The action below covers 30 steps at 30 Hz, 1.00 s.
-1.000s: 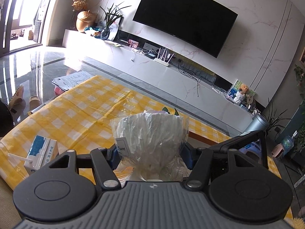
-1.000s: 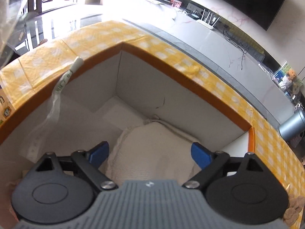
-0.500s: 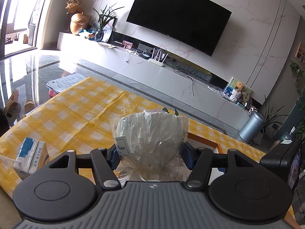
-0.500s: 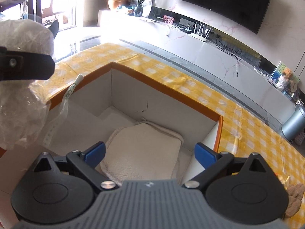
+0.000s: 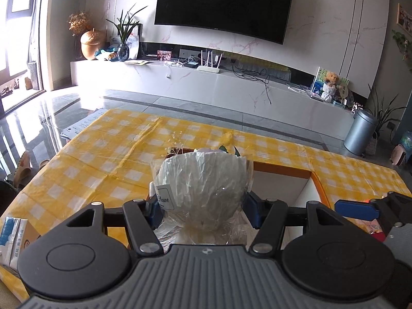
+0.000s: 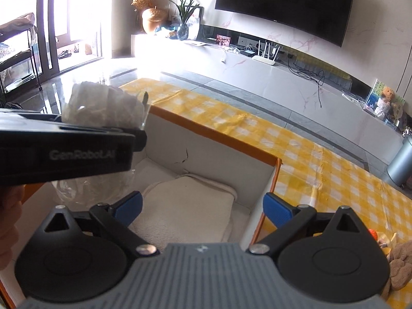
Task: Organize soft objects
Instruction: 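Lower the wrapped ball into the box and open the left tool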
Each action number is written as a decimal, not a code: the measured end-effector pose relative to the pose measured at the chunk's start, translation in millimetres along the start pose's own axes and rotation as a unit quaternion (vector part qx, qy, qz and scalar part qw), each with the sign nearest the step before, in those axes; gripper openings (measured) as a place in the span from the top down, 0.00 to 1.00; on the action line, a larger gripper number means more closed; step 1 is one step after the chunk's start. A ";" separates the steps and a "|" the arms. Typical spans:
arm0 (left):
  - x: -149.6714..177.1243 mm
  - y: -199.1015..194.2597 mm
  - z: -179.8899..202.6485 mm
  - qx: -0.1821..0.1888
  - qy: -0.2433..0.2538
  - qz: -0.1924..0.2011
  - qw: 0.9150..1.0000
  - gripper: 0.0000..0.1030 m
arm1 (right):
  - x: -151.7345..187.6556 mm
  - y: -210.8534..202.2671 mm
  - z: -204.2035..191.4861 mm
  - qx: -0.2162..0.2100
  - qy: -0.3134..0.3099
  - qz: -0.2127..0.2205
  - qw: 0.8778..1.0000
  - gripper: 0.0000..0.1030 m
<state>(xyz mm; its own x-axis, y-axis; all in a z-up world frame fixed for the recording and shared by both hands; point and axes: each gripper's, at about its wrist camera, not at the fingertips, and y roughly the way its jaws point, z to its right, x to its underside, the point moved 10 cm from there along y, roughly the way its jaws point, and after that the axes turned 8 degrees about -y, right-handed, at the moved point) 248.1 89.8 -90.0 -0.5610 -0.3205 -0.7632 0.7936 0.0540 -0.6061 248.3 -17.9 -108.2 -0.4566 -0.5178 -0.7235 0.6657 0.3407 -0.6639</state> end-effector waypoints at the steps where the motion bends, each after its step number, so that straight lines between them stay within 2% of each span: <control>1: 2.3 4.1 -3.9 -0.009 -0.002 -0.006 1.000 0.32 | -0.7 -2.0 0.9 -0.001 0.003 0.003 1.000 0.05; 3: 6.1 11.0 -11.0 -0.017 -0.008 -0.017 1.000 0.32 | -2.0 -4.8 2.2 -0.006 0.013 0.008 1.000 0.05; 7: 10.1 16.1 -17.8 -0.008 -0.030 -0.038 0.999 0.32 | -3.9 -8.4 1.6 -0.011 0.024 0.015 1.000 0.05; 11: 7.4 11.8 -13.8 0.002 -0.026 -0.031 0.999 0.29 | -2.8 -11.3 0.2 -0.011 0.037 0.024 0.999 0.05; 13: 8.6 11.0 -12.4 -0.012 -0.021 -0.033 0.999 0.15 | -0.9 -10.2 -0.3 -0.018 0.050 0.024 0.998 0.05; 14: 9.1 10.8 -11.6 -0.019 -0.017 -0.035 0.999 0.11 | -0.3 -10.4 -1.0 -0.021 0.055 0.023 0.998 0.05; 16: 9.9 6.7 -5.7 -0.003 -0.004 -0.031 1.000 0.01 | 0.0 -9.5 -4.4 -0.025 0.055 0.019 0.998 0.05; 17: 9.4 4.0 -2.1 0.006 0.002 -0.032 0.999 0.00 | -0.5 -9.1 -5.0 -0.024 0.053 0.018 0.998 0.05; 19: 9.6 -1.0 0.5 0.020 -0.002 -0.039 0.999 0.00 | -2.3 -9.9 -5.3 -0.018 0.050 0.019 0.998 0.05; 24: 4.3 -11.9 -1.3 0.072 -0.051 -0.036 0.995 0.00 | -3.3 -17.4 -1.9 -0.025 0.055 0.028 0.998 0.05; 30: -1.6 -16.6 -9.6 0.063 -0.069 -0.031 0.995 0.00 | -3.4 -26.8 9.6 -0.023 0.070 0.036 0.997 0.05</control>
<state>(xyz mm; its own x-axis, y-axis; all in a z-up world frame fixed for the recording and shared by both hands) 233.5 98.5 -80.9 -0.5795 -0.4465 -0.6818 0.7865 -0.0872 -0.6114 237.7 -32.8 -86.1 -0.4891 -0.3765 -0.7867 0.6729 0.4111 -0.6151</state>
